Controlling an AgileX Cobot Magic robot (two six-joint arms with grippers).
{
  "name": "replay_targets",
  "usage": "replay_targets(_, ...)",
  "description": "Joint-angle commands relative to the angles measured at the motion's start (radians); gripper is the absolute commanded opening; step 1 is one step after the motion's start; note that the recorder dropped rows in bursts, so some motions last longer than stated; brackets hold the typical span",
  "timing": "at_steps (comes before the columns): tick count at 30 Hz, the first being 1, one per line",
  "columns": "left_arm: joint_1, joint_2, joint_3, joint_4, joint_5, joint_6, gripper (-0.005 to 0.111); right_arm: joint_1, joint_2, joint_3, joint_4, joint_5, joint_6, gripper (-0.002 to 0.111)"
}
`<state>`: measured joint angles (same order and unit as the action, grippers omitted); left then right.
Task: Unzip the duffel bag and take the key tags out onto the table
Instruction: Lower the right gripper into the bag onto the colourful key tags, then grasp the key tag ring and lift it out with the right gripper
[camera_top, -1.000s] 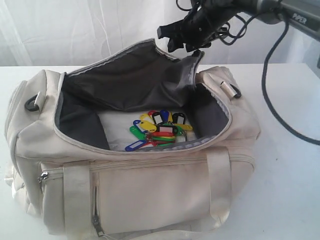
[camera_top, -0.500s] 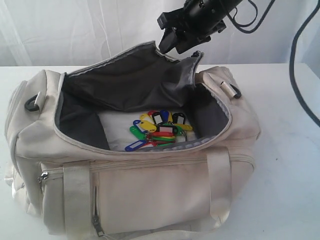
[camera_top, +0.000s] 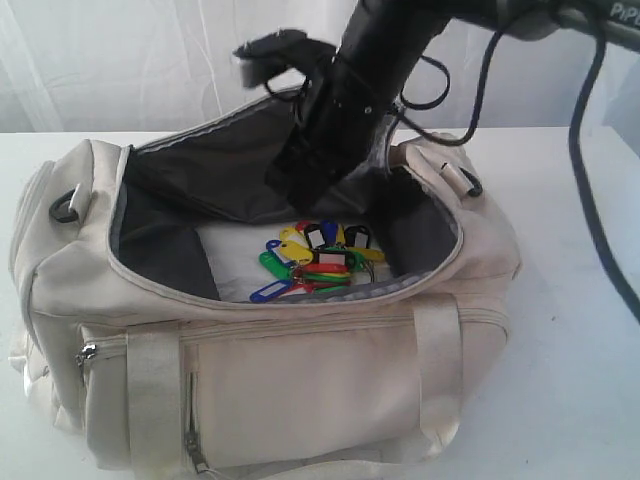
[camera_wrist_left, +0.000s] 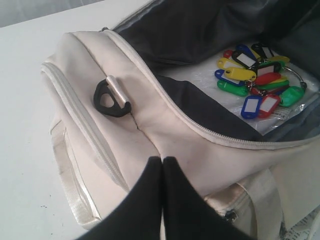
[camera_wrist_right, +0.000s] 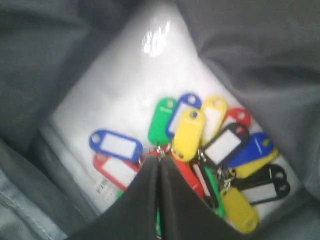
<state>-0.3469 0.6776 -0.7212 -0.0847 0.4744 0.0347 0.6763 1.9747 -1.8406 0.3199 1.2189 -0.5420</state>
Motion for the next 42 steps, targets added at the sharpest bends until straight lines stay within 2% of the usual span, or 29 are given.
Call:
replay_targets(1,-0.003,-0.010,0.004,-0.011,0.014,0.006,0.001,0.074,-0.009,0.080,-0.153,0.002,0.015,0.000)
replay_targets(4,-0.003,-0.010,0.004,-0.011,0.018,0.006,0.001,0.083,-0.003,0.110,-0.125,0.002,-0.016,0.000)
replay_targets(6,-0.003,-0.010,0.004,-0.015,0.018,0.006,0.001,0.083,0.020,0.125,-0.109,0.002,-0.042,0.012)
replay_targets(7,-0.003,-0.010,0.004,-0.014,0.018,0.008,0.001,0.083,0.033,0.132,-0.104,0.002,-0.043,0.030)
replay_targets(8,-0.003,-0.010,0.004,-0.014,0.019,0.010,0.001,0.083,0.049,0.132,-0.106,0.002,-0.045,0.057)
replay_targets(10,-0.003,-0.010,0.004,-0.014,0.022,0.014,0.001,0.083,0.065,0.132,-0.148,0.002,-0.045,0.092)
replay_targets(11,-0.003,-0.010,0.004,-0.014,0.022,0.014,0.001,0.083,0.070,0.132,-0.183,-0.041,-0.036,0.100)
replay_targets(12,-0.003,-0.010,0.004,-0.014,0.022,0.014,0.001,0.083,0.076,0.132,-0.235,-0.096,-0.015,0.102)
replay_targets(14,-0.003,-0.010,0.004,-0.014,0.022,0.014,0.001,0.083,0.090,0.132,-0.315,-0.149,0.071,0.101)
replay_targets(20,-0.003,-0.010,0.004,-0.014,0.019,0.014,0.001,0.081,0.151,0.132,-0.327,-0.151,0.100,0.096)
replay_targets(24,-0.003,-0.010,0.004,-0.017,0.019,0.014,0.001,0.081,0.167,0.132,-0.338,-0.151,0.132,0.084)
replay_targets(26,-0.003,-0.010,0.004,-0.017,0.019,0.014,0.001,0.081,0.167,0.132,-0.338,-0.151,0.165,0.069)
replay_targets(31,-0.003,-0.010,0.004,-0.019,0.019,0.014,0.001,0.081,0.167,0.132,-0.338,-0.134,0.207,0.007)
replay_targets(32,-0.003,-0.010,0.004,-0.019,0.019,0.014,0.001,0.081,0.167,0.128,-0.336,-0.122,0.207,0.000)
replay_targets(42,-0.003,-0.010,0.004,-0.019,0.019,0.014,0.001,0.081,0.077,0.050,-0.320,-0.090,0.207,0.000)
